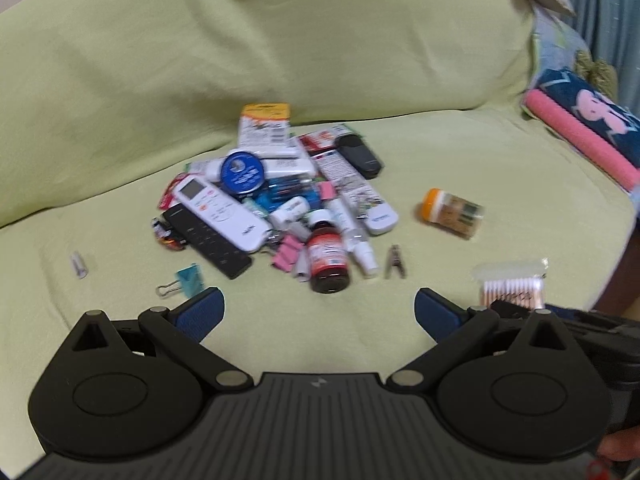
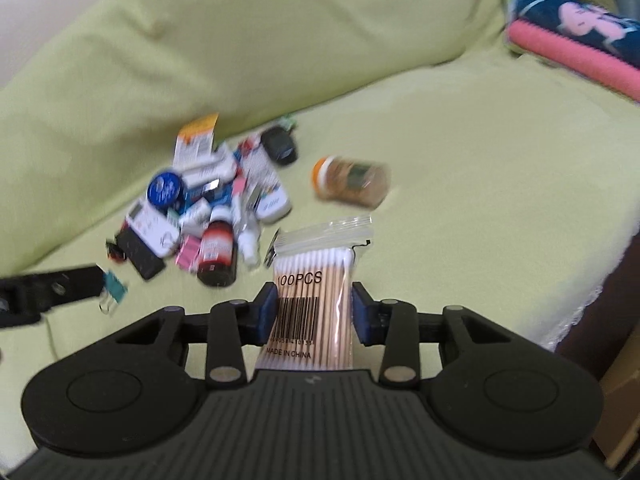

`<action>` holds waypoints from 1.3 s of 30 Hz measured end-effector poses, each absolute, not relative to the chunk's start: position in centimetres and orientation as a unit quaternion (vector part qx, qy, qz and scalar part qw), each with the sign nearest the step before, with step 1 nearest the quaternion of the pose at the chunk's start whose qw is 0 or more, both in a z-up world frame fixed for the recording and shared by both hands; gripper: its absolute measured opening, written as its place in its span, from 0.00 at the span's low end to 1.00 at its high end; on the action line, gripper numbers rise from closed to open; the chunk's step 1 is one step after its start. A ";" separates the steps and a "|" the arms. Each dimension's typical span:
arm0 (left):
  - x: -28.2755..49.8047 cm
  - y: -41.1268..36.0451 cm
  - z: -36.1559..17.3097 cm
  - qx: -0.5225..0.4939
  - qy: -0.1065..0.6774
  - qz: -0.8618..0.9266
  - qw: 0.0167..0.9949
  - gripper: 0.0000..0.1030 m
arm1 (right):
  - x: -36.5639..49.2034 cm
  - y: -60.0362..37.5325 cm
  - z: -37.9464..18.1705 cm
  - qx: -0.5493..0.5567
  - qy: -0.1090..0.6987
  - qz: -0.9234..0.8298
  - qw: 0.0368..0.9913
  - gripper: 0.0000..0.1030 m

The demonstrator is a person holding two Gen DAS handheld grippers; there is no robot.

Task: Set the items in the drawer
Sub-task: 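Lift the cotton swab bag and carry it toward the open drawer, then lower the cotton swab bag into the drawer and open the right gripper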

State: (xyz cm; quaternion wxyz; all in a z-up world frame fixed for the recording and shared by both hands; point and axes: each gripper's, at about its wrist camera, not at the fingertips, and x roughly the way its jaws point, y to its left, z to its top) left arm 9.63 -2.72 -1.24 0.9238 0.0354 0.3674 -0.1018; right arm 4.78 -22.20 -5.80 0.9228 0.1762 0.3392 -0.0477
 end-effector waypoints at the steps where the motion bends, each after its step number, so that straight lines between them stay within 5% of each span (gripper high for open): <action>1: 9.4 -3.3 -1.1 0.038 0.366 -0.110 0.923 0.99 | 3.9 -22.7 -5.2 0.181 0.332 -0.055 0.924 0.33; 22: -0.4 -17.4 0.8 0.093 0.335 -0.313 0.884 0.99 | -18.1 -31.4 0.9 0.226 0.265 -0.278 0.896 0.26; 39: -6.1 -26.3 0.1 0.159 0.326 -0.405 0.839 0.99 | -30.1 -38.5 -3.6 0.288 0.341 -0.390 0.805 0.25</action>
